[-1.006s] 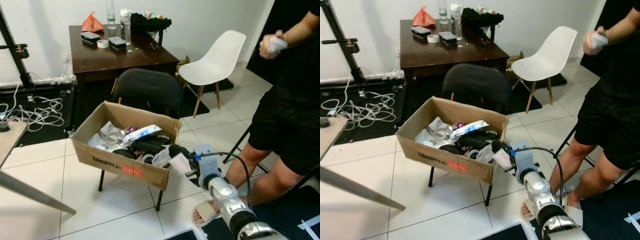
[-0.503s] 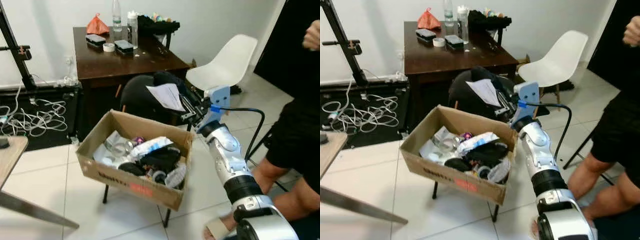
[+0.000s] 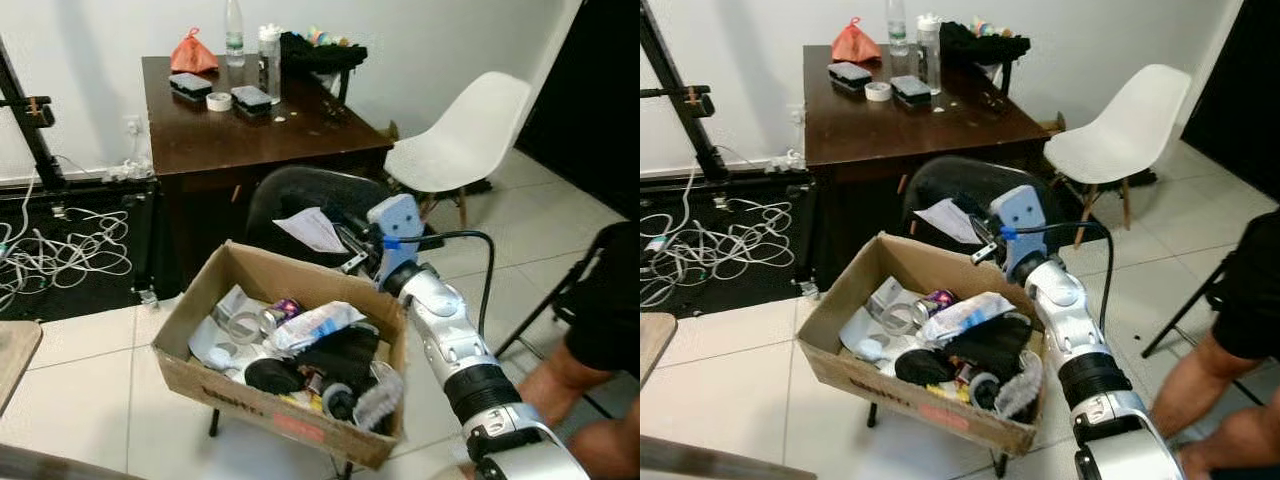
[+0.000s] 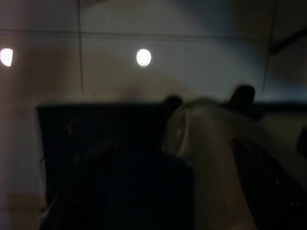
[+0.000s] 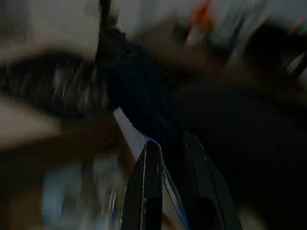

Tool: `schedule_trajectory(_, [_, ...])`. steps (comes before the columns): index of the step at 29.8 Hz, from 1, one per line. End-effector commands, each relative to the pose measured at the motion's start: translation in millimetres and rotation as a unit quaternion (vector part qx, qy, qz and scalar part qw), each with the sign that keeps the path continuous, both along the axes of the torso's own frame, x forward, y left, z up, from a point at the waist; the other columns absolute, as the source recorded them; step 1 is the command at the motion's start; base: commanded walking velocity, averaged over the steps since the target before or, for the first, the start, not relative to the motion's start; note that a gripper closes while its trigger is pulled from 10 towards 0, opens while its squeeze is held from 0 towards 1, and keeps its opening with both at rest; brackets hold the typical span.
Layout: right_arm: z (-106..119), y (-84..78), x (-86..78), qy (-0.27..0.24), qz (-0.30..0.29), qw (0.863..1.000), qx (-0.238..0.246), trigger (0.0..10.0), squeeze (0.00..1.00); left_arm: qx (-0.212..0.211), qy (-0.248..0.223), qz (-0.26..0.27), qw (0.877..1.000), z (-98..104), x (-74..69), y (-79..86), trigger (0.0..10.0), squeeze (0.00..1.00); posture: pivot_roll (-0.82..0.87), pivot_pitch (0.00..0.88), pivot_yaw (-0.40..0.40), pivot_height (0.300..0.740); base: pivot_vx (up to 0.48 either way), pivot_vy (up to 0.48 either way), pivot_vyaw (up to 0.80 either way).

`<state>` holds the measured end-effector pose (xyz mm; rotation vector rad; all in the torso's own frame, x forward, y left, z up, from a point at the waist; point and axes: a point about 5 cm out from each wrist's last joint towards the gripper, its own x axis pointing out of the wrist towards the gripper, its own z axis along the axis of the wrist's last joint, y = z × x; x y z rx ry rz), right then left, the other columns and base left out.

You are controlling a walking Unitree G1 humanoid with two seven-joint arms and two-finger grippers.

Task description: Picking trash to rubbish bin

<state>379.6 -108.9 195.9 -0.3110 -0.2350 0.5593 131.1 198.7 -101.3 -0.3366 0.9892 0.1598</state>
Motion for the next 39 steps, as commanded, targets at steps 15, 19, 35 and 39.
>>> schedule_trajectory(15, [-59, 9.6, -8.6, 0.111, -0.023, 0.987, -0.117, 10.0, 1.00, 0.001, 0.030, -0.009, 1.000, -4, -16.3, 6.9, 10.0, 0.00, -0.08, 0.154, -0.002, 0.740, 0.000, 0.000, 0.00])
schedule_trajectory(19, [-56, 7.1, -5.3, 0.105, -0.045, 0.985, -0.125, 10.0, 1.00, 0.005, 0.032, -0.009, 0.999, -4, -22.3, 15.5, 10.0, 0.00, -0.08, 0.153, -0.003, 0.740, 0.000, 0.000, 0.00])
schedule_trajectory(35, [4, 49.8, -45.9, 0.094, 0.261, 0.940, 0.199, 10.0, 0.00, 0.001, 0.040, -0.014, 0.999, -7, -27.0, 8.9, 10.0, 0.00, -0.08, 0.153, -0.006, 0.740, 0.000, 0.000, 0.00])
schedule_trajectory(39, [-5, 61.9, -61.1, 0.111, 0.315, 0.929, 0.161, 10.0, 0.00, 0.001, 0.041, -0.013, 0.999, -7, -24.6, 6.8, 10.0, 0.00, -0.08, 0.154, -0.003, 0.740, 0.000, 0.000, 0.00])
